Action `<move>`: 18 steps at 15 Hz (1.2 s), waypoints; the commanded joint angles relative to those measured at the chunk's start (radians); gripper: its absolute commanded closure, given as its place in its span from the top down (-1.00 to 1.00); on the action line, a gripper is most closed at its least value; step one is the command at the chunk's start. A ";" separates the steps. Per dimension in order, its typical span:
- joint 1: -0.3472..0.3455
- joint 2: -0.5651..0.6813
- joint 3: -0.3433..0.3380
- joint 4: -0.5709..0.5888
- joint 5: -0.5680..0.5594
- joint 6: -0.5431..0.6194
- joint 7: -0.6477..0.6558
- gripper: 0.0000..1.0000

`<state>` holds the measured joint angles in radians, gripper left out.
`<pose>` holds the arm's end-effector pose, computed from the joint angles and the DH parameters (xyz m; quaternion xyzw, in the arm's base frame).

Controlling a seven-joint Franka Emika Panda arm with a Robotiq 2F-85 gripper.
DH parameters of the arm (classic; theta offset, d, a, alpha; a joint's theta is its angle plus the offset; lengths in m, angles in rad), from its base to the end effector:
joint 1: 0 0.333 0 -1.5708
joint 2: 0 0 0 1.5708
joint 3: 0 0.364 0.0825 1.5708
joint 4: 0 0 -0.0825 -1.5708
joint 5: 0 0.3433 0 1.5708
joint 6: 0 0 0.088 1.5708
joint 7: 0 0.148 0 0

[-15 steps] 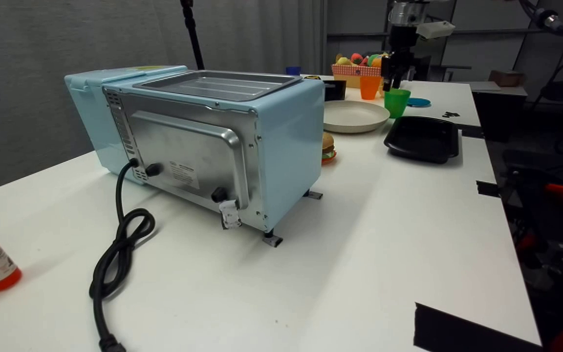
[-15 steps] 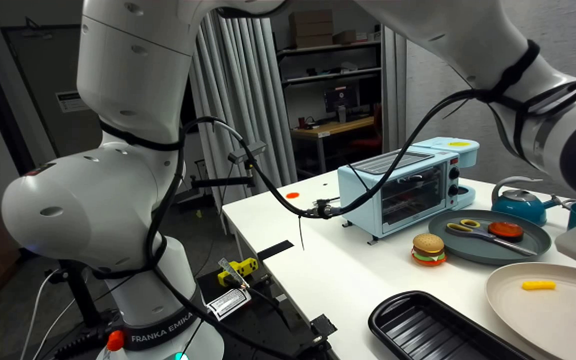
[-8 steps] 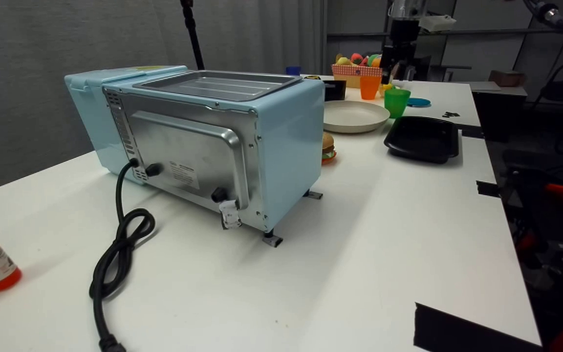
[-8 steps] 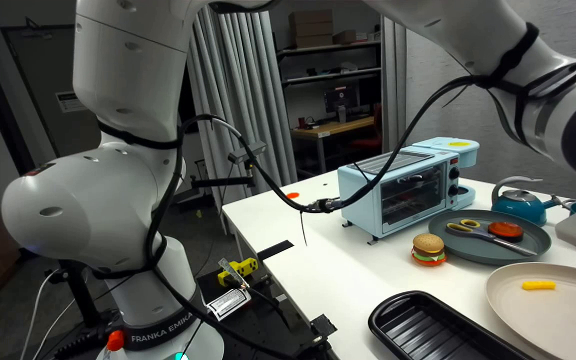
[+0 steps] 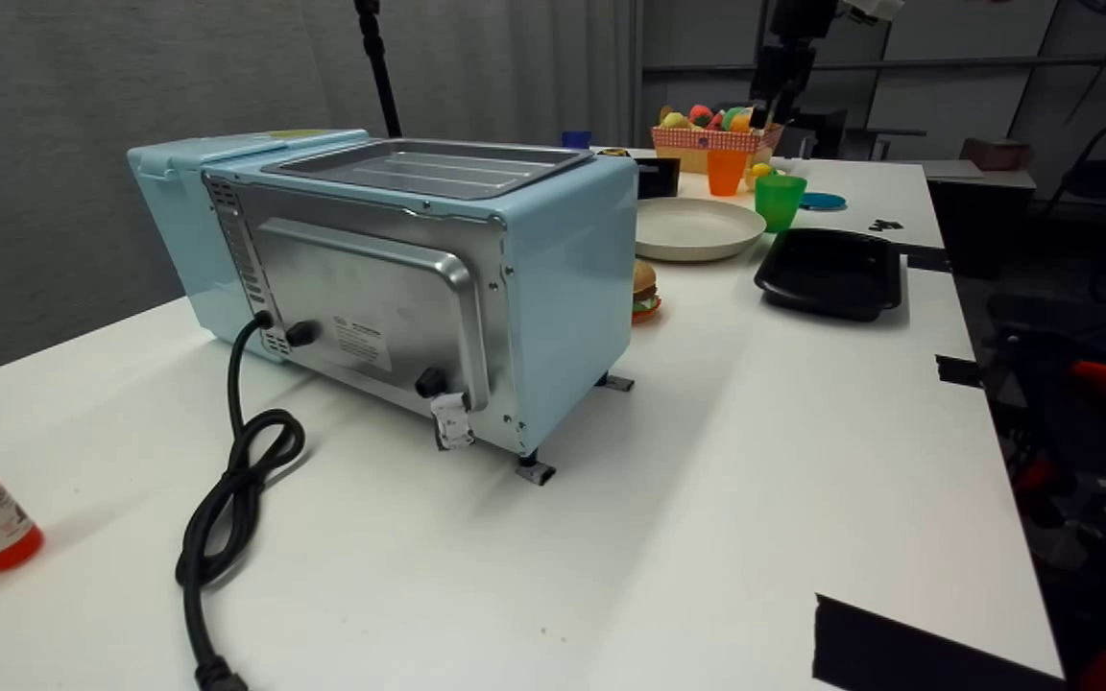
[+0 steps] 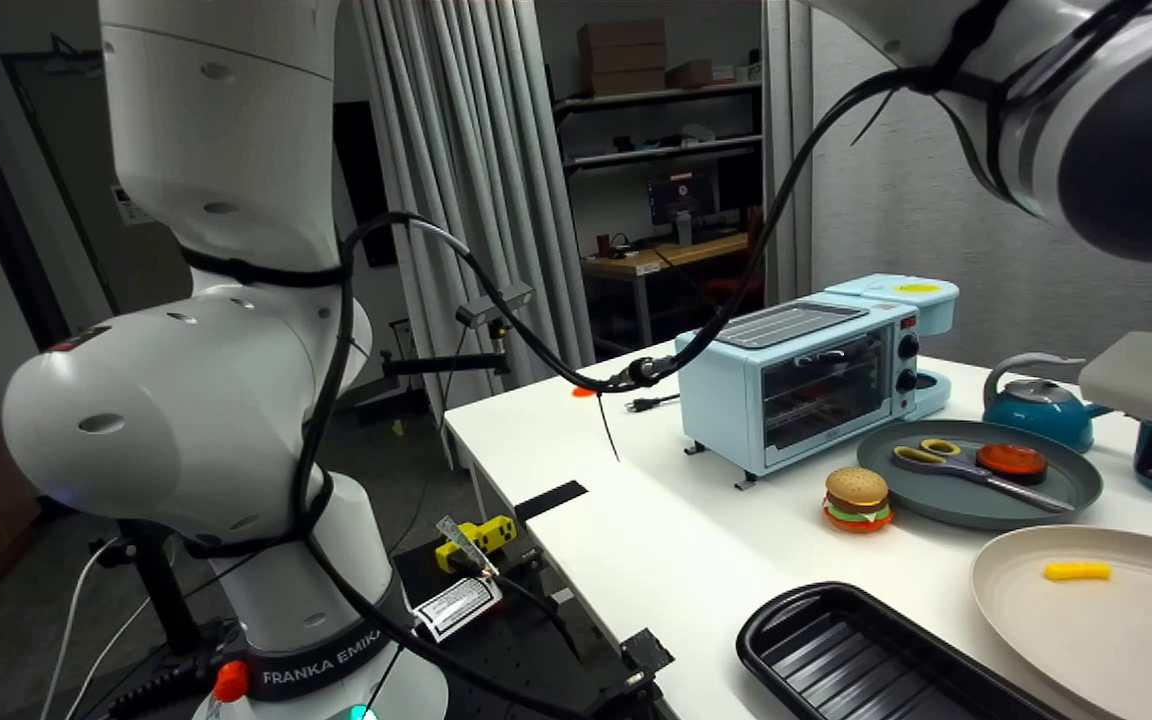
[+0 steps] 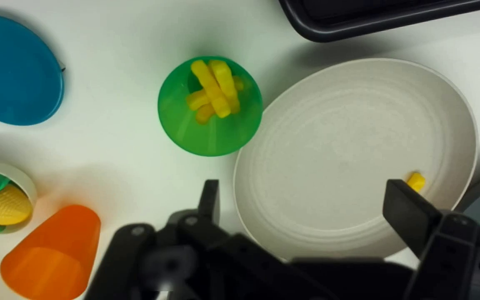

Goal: Move the fries from the plate to the green cup

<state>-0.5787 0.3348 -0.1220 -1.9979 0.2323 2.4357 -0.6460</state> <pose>0.4703 -0.3825 0.3359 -0.9910 0.1069 -0.0795 0.0134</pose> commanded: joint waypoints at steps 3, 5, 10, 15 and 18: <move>0.001 -0.100 -0.009 -0.068 0.086 -0.007 -0.142 1.00; 0.027 -0.054 -0.032 -0.029 0.065 -0.005 -0.103 1.00; 0.031 -0.082 -0.040 -0.050 0.080 -0.005 -0.130 1.00; 0.031 -0.082 -0.040 -0.050 0.080 -0.005 -0.130 1.00; 0.031 -0.082 -0.040 -0.050 0.080 -0.005 -0.130 1.00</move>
<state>-0.5787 0.2515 -0.1295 -2.0511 0.3026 2.4357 -0.7706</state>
